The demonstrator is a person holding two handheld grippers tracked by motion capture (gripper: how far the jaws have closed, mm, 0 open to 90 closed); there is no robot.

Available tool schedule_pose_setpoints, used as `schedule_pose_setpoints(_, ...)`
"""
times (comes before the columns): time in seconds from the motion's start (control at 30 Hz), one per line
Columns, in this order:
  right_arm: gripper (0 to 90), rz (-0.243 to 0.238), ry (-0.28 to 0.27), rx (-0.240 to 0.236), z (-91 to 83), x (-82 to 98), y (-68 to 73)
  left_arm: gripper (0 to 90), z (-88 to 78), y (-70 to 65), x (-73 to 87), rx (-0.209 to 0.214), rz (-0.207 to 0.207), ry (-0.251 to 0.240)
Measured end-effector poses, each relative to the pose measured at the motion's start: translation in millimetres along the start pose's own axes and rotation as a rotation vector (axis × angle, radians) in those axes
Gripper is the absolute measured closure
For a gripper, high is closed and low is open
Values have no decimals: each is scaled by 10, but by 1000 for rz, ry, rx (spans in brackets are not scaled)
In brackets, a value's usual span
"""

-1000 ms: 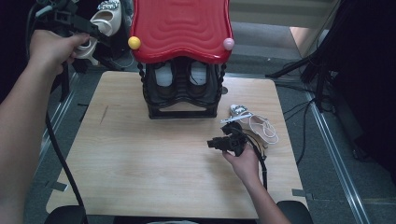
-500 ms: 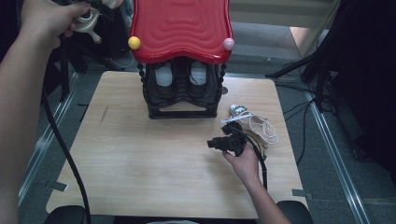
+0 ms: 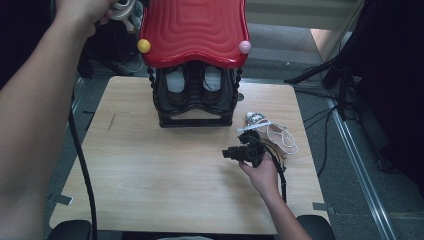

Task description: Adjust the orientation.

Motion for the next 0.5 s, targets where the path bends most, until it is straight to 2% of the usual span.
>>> schedule_pose_setpoints(0.27, 669, -2, -13, -11, -36, -15, -7, 433, 309, -247, -76, -13, 17, 16)
schedule_pose_setpoints(0.5, 669, -4, -17, -18, -58, -18, 6, 430, 532, -411, -127, -39, 23, -10)
Point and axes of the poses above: each handheld gripper's, and its own axes: z roughly forward along the jaws, x roughly out of its underside, y roughly to its left, the point moved 8 cm from there along z, roughly forward along the jaws, and after that the axes turned 7 degrees about z, right-handed, at the moved point
